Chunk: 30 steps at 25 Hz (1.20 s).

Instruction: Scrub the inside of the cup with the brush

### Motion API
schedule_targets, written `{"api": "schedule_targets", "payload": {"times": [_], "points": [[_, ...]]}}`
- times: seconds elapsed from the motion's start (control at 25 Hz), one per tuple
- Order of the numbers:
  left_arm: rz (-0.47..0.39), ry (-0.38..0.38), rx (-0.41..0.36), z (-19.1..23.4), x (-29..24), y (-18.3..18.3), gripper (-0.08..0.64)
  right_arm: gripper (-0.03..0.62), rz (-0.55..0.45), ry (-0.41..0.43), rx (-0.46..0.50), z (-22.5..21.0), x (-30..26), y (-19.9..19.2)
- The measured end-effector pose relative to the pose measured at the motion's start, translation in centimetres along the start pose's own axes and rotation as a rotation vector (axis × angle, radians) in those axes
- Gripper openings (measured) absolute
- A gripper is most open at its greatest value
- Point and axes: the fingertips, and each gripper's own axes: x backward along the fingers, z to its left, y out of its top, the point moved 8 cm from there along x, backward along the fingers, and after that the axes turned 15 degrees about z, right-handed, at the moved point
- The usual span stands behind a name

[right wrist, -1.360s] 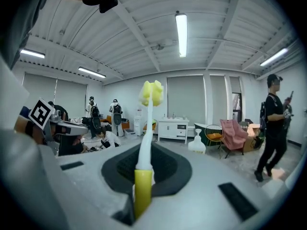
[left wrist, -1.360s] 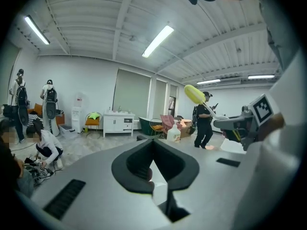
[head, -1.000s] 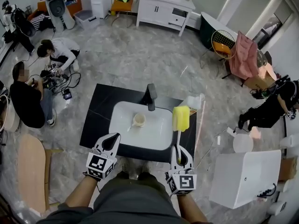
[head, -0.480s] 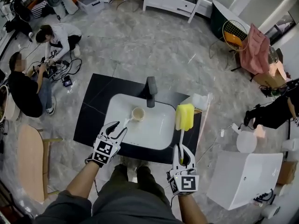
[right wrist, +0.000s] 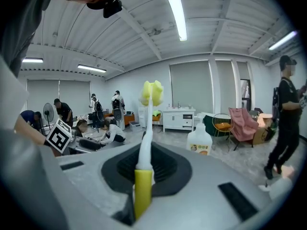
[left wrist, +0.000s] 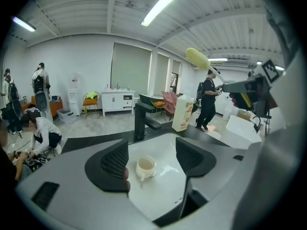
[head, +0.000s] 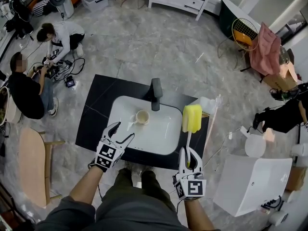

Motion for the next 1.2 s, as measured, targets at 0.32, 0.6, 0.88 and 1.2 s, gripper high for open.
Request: {"api": "schedule_targets", "payload": {"times": [0.32, 0.6, 0.88, 1.2], "points": [[0.073, -0.013, -0.033, 0.0, -2.3, -1.5, 0.302, 0.017, 0.016, 0.011, -0.007, 0.2, -1.3, -0.7], [0.192, -0.047, -0.054, 0.5, -7.3, -3.5, 0.288, 0.017, 0.038, 0.013, -0.024, 0.1, -2.3, -1.9], [0.307, -0.061, -0.076, 2.1, -12.9, -5.4, 0.276, 0.017, 0.061, -0.004, -0.043, -0.9, -3.7, -2.8], [0.46, -0.058, -0.122, 3.0, -17.9, -7.9, 0.255, 0.017, 0.092, -0.009, -0.061, -2.1, -5.1, -3.7]]}}
